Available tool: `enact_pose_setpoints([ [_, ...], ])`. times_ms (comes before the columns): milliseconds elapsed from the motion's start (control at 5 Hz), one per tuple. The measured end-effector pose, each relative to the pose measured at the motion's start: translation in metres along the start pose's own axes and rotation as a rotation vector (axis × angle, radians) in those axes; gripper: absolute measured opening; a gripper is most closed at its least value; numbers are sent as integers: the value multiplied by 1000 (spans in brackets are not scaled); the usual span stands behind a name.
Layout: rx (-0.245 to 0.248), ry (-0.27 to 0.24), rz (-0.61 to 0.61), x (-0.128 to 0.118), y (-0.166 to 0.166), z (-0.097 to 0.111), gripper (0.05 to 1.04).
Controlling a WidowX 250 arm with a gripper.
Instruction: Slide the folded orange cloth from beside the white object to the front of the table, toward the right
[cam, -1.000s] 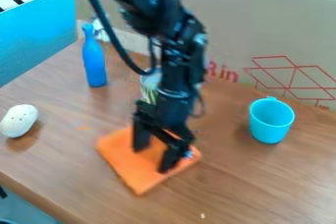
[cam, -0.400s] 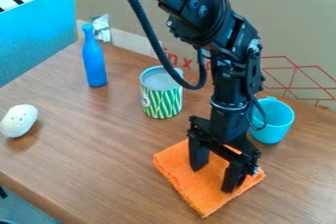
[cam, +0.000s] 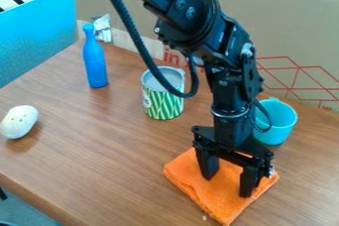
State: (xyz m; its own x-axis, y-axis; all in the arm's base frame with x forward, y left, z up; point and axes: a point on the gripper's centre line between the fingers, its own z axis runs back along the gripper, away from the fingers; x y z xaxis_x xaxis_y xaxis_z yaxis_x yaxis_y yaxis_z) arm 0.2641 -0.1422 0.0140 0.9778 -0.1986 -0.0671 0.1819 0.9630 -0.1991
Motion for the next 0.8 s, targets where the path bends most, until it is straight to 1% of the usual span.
enact_pose_setpoints([
  [200,2,-12,55,-7,0,7,1001],
  [400,48,9,73,-21,13,13,1001],
  [600,122,44,44,-28,24,20,1001],
  [800,177,-1,9,-29,24,40,1001],
])
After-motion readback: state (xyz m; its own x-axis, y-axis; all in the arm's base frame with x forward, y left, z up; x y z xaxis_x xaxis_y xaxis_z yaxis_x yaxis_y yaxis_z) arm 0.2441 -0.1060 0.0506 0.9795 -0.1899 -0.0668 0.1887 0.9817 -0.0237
